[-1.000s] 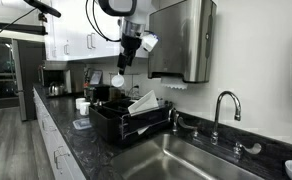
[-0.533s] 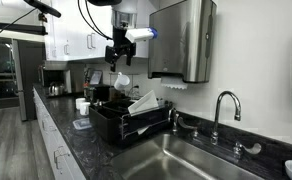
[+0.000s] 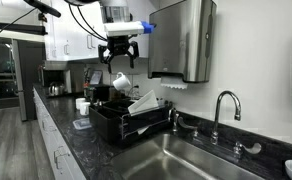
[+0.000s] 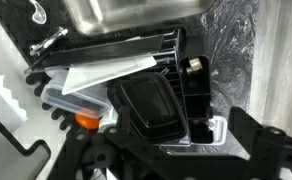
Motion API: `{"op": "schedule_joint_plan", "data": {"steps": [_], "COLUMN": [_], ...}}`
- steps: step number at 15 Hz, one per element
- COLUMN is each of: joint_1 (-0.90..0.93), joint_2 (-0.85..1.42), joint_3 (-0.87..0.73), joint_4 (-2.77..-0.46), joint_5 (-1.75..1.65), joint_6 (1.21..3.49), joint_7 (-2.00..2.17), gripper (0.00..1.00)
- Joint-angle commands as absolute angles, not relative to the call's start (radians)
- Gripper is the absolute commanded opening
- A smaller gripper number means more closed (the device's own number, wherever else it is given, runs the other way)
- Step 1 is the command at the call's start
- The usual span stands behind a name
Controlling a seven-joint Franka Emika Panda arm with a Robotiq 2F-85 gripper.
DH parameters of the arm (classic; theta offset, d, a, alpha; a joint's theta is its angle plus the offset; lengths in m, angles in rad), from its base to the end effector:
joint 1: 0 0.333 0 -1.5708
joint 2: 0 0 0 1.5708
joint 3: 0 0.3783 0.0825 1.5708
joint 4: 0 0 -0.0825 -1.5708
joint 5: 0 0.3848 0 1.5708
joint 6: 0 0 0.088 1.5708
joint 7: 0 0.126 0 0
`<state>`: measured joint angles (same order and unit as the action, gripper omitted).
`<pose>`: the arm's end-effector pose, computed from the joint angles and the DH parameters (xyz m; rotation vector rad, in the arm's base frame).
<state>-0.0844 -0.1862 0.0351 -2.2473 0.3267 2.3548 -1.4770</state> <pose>0.5106 -0.0156 0.5176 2.5048 1.7704 0.6023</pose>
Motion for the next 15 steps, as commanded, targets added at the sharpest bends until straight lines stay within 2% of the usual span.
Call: {"op": "schedule_joint_plan", "data": {"steps": [1,7,15], "joint_1": [-0.069,-0.08,-0.075], "joint_2": [-0.225,-0.206,-0.165], "joint_3": [0.006,-0.026,-0.062], "joint_4": [-2.301,-2.289,-2.251], "joint_5": [0.211,0.008,-0.141], "joint_6": [2.395,2.324,2.076], "joint_7": [-1.228,-0.884,-0.653], "gripper": [1.0,1.0,1.0]}}
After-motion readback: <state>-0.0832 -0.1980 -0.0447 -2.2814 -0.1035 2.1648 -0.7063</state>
